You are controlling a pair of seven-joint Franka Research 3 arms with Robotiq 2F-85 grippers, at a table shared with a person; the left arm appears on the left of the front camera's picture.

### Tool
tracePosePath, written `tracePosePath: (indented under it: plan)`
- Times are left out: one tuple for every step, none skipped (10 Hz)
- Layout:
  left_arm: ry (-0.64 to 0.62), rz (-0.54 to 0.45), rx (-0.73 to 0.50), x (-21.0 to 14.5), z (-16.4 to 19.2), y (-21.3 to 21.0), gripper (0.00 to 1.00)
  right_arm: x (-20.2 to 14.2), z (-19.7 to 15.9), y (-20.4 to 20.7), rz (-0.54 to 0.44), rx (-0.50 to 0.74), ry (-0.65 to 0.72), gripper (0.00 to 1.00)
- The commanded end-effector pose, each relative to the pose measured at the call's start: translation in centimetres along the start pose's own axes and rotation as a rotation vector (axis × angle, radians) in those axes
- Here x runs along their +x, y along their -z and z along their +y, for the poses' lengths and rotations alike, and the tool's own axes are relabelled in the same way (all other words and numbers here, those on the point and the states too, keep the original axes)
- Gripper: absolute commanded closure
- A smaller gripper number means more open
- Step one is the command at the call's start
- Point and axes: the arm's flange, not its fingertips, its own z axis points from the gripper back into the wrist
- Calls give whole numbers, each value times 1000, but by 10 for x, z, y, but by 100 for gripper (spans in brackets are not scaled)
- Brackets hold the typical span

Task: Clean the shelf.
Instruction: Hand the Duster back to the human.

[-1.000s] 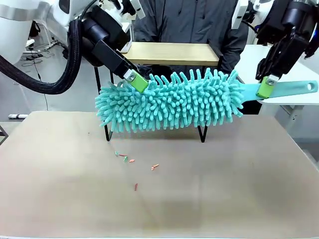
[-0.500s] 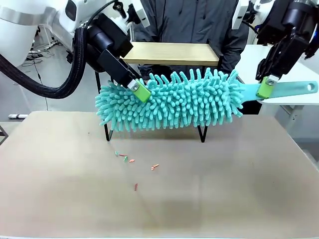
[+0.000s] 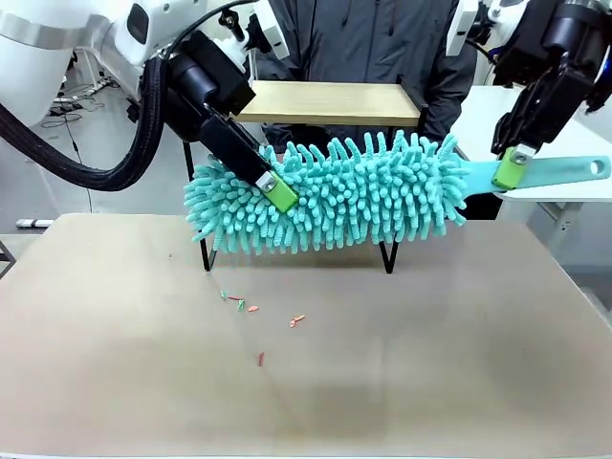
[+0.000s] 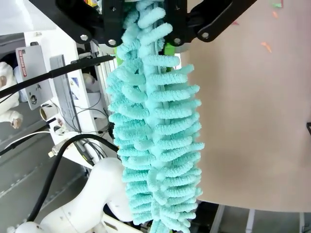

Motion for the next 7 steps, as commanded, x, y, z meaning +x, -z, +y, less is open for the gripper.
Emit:
tracePosePath:
  plan:
    - [-5,20,-5,3,-1,-2,100,1,4,4,-51,-11,9,88]
    - [-3,25,-7,2,-1,-2,100,1,3,3,-56,-16,12,88]
    - [-5,27,-9,2,0,-2,100,1,3,3,-59,-21,18,88]
    - [-5,27,-11,2,0,-2,100,1,4,3,-62,-26,13,40]
    - [-7,26,-14,2,0,-2,100,2,4,3,-60,-27,19,28]
    - [-6,28,-12,2,0,-3,100,2,4,3,-69,-34,23,0]
    - [-5,26,-7,1,0,-4,100,-2,4,0,-100,-44,24,0]
